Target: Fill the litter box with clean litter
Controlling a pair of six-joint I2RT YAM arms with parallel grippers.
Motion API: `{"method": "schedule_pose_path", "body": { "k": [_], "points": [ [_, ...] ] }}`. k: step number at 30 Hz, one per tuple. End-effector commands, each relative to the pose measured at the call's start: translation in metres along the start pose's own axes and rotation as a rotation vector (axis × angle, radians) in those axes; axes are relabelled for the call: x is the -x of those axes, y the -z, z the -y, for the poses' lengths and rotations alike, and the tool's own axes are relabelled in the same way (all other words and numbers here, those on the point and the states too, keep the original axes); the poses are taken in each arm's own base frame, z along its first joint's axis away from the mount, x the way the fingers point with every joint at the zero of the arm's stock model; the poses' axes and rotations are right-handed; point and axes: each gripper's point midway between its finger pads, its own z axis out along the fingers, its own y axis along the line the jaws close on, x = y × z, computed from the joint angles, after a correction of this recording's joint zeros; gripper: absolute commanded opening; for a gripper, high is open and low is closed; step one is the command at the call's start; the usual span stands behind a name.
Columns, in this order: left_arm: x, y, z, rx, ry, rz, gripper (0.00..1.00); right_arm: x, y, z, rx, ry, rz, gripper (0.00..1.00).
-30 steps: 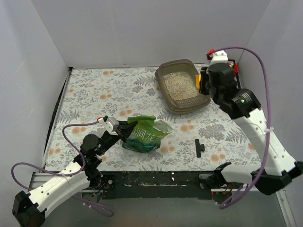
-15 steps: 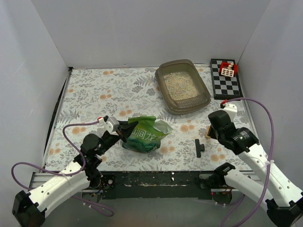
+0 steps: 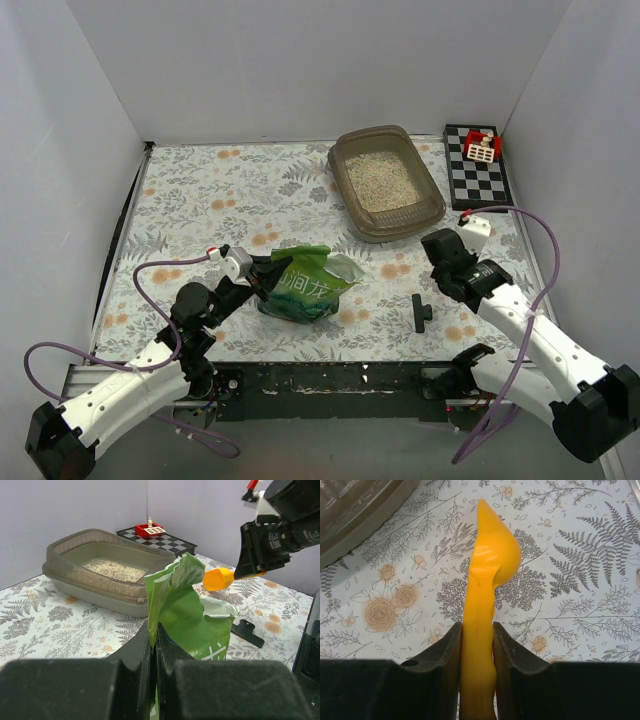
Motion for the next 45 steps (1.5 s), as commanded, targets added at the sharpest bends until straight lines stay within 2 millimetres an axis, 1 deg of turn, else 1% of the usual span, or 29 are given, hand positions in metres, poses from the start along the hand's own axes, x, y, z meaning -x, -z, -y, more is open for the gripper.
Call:
{"method": "schedule_pose_path", "body": {
  "k": [1,3,7,8,10,12,14,16,19,21,23,24,25,27,30,32,33,35,38,42,45],
  "points": [
    [0.019,-0.004,-0.003,0.012,-0.023,0.046,0.0,-0.001,-0.013,-0.017,0.031,-0.026,-0.008,0.32],
    [0.019,-0.004,-0.004,0.015,-0.026,0.046,0.0,-0.003,-0.015,-0.022,0.048,-0.023,-0.027,0.36],
    [0.018,-0.004,-0.004,0.015,-0.029,0.043,0.0,-0.003,-0.012,-0.035,0.104,0.005,-0.062,0.54],
    [0.018,-0.004,-0.004,0.015,-0.029,0.043,0.0,0.0,-0.01,-0.036,0.113,0.017,-0.061,0.58],
    [0.019,-0.004,-0.004,0.017,-0.029,0.045,0.0,0.008,-0.005,-0.04,0.135,0.045,-0.053,0.62],
    [0.019,-0.004,-0.004,0.018,-0.033,0.045,0.0,0.023,0.005,-0.049,0.189,0.073,-0.033,0.65],
    [0.02,-0.004,-0.004,0.017,-0.039,0.045,0.0,0.038,0.019,-0.061,0.267,0.114,-0.016,0.65],
    [0.021,-0.004,-0.005,0.018,-0.042,0.045,0.0,0.054,0.036,-0.077,0.387,0.18,0.012,0.65],
    [0.027,-0.002,-0.008,0.038,-0.042,0.065,0.0,0.064,0.067,-0.104,0.604,0.284,0.036,0.65],
    [0.035,0.002,-0.013,0.075,-0.035,0.1,0.0,0.063,0.093,-0.123,0.793,0.365,0.052,0.65],
    [0.042,0.006,-0.018,0.108,-0.027,0.136,0.0,0.054,0.118,-0.14,0.977,0.444,0.043,0.65],
    [0.045,0.008,-0.019,0.115,-0.026,0.147,0.0,0.048,0.124,-0.144,1.038,0.486,0.041,0.64],
    [0.047,0.01,-0.024,0.149,-0.019,0.157,0.0,0.044,0.132,-0.148,1.1,0.51,0.038,0.63],
    [0.051,0.012,-0.028,0.174,-0.005,0.172,0.0,0.033,0.143,-0.153,1.211,0.561,0.036,0.62],
    [0.055,0.015,-0.034,0.214,0.03,0.187,0.0,0.016,0.158,-0.159,1.386,0.644,0.105,0.61],
    [0.055,0.017,-0.041,0.269,0.095,0.173,0.0,0.009,0.162,-0.161,1.467,0.687,0.201,0.61],
    [0.055,0.018,-0.045,0.298,0.122,0.169,0.0,0.012,0.168,-0.165,1.512,0.698,0.289,0.61],
    [0.055,0.019,-0.049,0.327,0.15,0.163,0.0,0.011,0.174,-0.164,1.552,0.698,0.398,0.66],
    [0.054,0.016,-0.047,0.316,0.158,0.144,0.0,0.013,0.163,-0.168,1.533,0.711,0.498,0.7],
    [0.061,0.012,-0.038,0.279,0.186,0.107,0.0,0.002,0.133,-0.182,1.498,0.759,0.463,0.72],
    [0.066,0.015,-0.029,0.237,0.212,0.098,0.0,-0.003,0.12,-0.19,1.507,0.774,0.462,0.73]
  ]
}}
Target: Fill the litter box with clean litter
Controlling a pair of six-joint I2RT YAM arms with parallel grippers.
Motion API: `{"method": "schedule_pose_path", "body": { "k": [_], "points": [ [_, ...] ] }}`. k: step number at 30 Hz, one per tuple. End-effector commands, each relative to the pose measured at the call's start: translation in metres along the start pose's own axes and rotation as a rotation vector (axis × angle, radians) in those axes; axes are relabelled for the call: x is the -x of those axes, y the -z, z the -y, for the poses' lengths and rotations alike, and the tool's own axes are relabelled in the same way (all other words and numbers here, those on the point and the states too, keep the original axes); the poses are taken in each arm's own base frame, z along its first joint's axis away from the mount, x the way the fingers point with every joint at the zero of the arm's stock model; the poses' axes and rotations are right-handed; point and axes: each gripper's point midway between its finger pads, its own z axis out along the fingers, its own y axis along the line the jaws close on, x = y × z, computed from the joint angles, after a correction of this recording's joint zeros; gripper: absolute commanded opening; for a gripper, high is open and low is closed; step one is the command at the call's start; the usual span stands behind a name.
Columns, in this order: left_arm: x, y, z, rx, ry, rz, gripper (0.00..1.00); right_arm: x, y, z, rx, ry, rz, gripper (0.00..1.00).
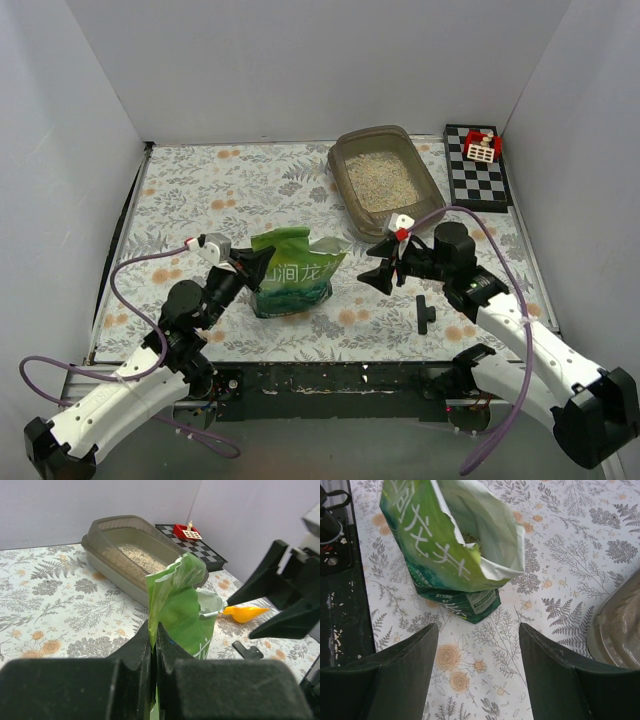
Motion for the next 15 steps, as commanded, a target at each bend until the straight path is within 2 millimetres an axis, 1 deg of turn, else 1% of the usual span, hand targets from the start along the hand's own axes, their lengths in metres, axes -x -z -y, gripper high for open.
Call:
{"method": "schedule_pose_path", "body": {
  "k": [1,2,5,7,10,13,15],
  "points": [
    [0.047,0.007,0.017,-0.049,0.067,0.088,0.0,0.013,-0.015,0.013,0.03,0.132,0.09,0.73],
    [0.049,0.01,0.019,-0.058,0.074,0.084,0.0,0.011,-0.016,0.013,0.043,0.132,0.099,0.74],
    [0.053,0.018,0.027,-0.095,0.092,0.07,0.0,0.016,-0.013,0.011,0.107,0.145,0.151,0.74],
    [0.054,0.022,0.031,-0.114,0.109,0.061,0.0,0.022,-0.01,0.003,0.176,0.149,0.199,0.74],
    [0.051,0.027,0.034,-0.121,0.149,0.037,0.0,0.032,-0.008,-0.008,0.262,0.191,0.247,0.74],
    [0.05,0.031,0.033,-0.111,0.175,0.035,0.0,0.033,-0.009,-0.019,0.362,0.188,0.261,0.73],
    [0.051,0.032,0.033,-0.114,0.188,0.042,0.0,0.03,-0.012,-0.019,0.392,0.173,0.27,0.72]
  ]
}}
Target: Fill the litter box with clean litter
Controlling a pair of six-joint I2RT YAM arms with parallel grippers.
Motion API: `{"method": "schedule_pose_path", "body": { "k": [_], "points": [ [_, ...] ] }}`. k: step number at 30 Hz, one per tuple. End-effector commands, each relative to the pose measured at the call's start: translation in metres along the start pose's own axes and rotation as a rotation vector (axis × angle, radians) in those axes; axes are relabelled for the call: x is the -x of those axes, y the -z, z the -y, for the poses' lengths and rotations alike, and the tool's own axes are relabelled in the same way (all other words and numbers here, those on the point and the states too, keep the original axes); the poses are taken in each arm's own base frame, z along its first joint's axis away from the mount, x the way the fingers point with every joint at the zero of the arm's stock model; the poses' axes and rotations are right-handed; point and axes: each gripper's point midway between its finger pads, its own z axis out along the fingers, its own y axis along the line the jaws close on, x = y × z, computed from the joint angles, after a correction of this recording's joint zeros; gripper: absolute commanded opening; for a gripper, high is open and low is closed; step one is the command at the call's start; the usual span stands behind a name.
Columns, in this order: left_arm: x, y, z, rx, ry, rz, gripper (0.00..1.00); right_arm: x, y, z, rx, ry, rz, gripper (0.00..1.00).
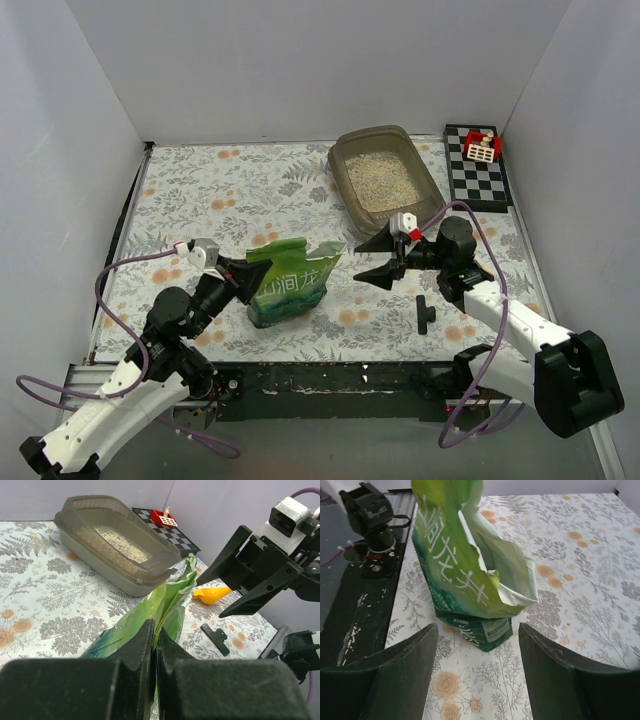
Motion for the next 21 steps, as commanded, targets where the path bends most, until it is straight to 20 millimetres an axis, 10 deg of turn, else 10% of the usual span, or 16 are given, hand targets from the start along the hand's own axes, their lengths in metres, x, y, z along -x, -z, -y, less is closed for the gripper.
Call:
{"method": "schedule_pose_path", "body": {
  "k": [1,21],
  "points": [
    [0.046,0.009,0.021,-0.06,0.062,0.125,0.0,0.02,-0.007,-0.015,0.16,0.077,0.099,0.72],
    [0.043,0.021,0.021,-0.045,0.082,0.073,0.0,0.032,-0.028,0.033,0.202,0.046,0.196,0.69]
  ]
}}
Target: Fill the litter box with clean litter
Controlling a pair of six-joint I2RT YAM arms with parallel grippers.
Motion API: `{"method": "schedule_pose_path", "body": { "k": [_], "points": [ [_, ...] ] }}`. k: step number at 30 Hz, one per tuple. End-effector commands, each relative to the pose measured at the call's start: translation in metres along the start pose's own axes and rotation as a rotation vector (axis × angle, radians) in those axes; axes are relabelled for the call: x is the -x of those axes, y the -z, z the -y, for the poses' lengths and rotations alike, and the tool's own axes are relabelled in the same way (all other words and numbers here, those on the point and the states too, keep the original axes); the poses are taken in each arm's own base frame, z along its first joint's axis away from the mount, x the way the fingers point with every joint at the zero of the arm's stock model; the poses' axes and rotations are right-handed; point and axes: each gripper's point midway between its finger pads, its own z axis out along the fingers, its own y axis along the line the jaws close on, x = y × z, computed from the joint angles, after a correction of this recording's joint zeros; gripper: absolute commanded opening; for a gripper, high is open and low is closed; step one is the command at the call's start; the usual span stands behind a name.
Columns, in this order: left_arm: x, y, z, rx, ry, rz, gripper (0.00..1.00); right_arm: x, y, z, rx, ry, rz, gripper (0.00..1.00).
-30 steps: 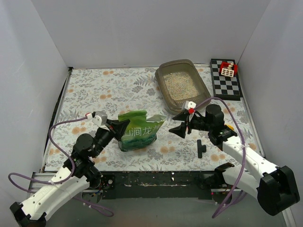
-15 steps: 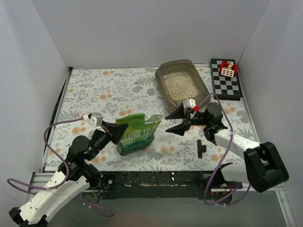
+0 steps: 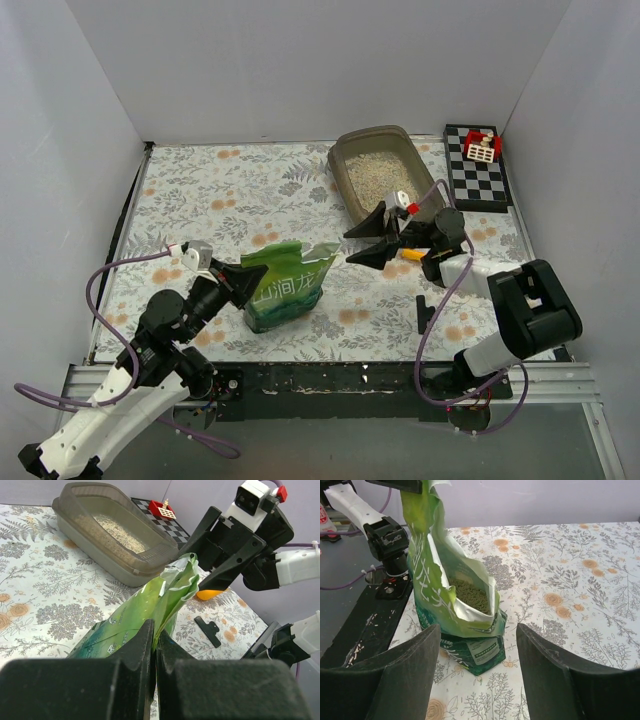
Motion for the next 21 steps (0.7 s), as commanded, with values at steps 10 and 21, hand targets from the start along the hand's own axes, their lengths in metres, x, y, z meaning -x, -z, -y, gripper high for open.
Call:
{"method": "schedule_pose_path", "body": {
  "k": [10,21],
  "points": [
    [0.033,0.006,0.017,-0.054,0.02,0.096,0.0,0.019,-0.022,0.0,0.164,0.076,0.088,0.71],
    [0.025,0.003,0.013,-0.046,0.004,0.081,0.0,0.032,-0.032,0.001,0.215,0.133,0.076,0.72]
  ]
}}
